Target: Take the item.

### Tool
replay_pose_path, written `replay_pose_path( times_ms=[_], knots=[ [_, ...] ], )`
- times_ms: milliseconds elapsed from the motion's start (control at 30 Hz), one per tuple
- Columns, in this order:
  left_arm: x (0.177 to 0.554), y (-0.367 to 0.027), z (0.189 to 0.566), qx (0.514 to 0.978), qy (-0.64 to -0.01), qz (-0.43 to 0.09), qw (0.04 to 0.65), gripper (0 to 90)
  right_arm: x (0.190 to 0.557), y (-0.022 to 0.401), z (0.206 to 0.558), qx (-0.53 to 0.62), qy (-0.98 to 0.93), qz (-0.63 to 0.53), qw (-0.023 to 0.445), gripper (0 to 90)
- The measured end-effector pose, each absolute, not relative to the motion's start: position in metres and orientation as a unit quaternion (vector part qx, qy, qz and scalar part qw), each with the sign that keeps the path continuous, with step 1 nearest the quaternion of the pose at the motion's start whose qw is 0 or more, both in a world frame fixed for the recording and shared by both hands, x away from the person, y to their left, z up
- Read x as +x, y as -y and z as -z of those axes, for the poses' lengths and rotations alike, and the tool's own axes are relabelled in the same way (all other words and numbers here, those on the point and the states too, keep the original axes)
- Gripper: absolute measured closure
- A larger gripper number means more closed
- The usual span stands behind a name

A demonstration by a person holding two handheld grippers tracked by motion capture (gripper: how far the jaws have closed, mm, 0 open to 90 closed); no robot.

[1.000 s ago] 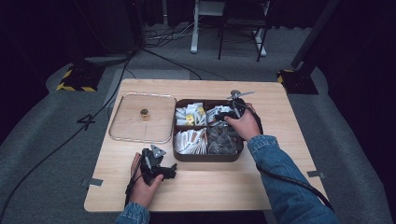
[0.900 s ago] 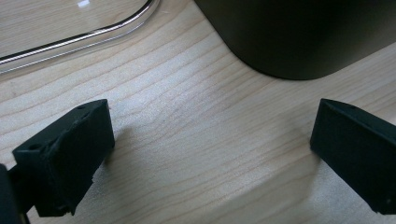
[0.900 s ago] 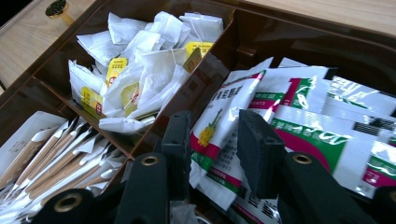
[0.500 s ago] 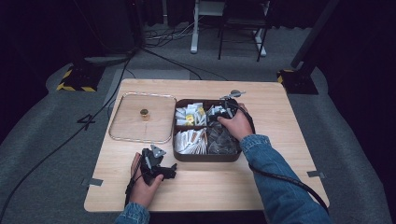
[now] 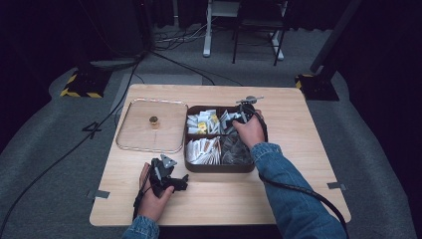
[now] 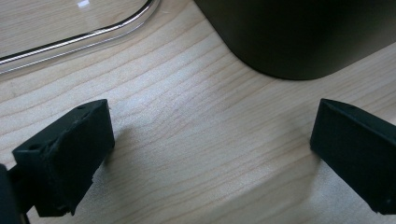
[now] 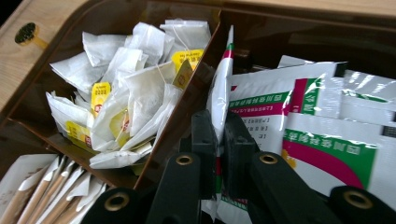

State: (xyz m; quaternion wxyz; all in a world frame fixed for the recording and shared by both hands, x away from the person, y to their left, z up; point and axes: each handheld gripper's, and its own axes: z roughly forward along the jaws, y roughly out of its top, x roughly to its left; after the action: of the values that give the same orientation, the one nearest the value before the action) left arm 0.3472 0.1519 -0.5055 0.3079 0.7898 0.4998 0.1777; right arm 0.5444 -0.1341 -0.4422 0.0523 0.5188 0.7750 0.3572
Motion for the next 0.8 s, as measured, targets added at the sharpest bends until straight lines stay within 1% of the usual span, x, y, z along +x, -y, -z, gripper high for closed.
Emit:
replay_pose_path(
  times_ms=[267, 667, 800],
  knots=[
    [0.349, -0.152, 0.505, 0.791, -0.498, -0.177, 0.308, 0.1, 0.537, 0.147, 0.424, 0.512, -0.762, -0.393, 0.055, 86.3],
    [0.349, -0.152, 0.505, 0.791, -0.498, -0.177, 0.308, 0.1, 0.521, 0.163, 0.398, 0.479, -0.757, -0.437, 0.077, 86.4],
    [0.349, -0.152, 0.505, 0.791, -0.498, -0.177, 0.308, 0.1, 0.514, 0.169, 0.391, 0.470, -0.754, -0.452, 0.077, 86.5]
  ],
)
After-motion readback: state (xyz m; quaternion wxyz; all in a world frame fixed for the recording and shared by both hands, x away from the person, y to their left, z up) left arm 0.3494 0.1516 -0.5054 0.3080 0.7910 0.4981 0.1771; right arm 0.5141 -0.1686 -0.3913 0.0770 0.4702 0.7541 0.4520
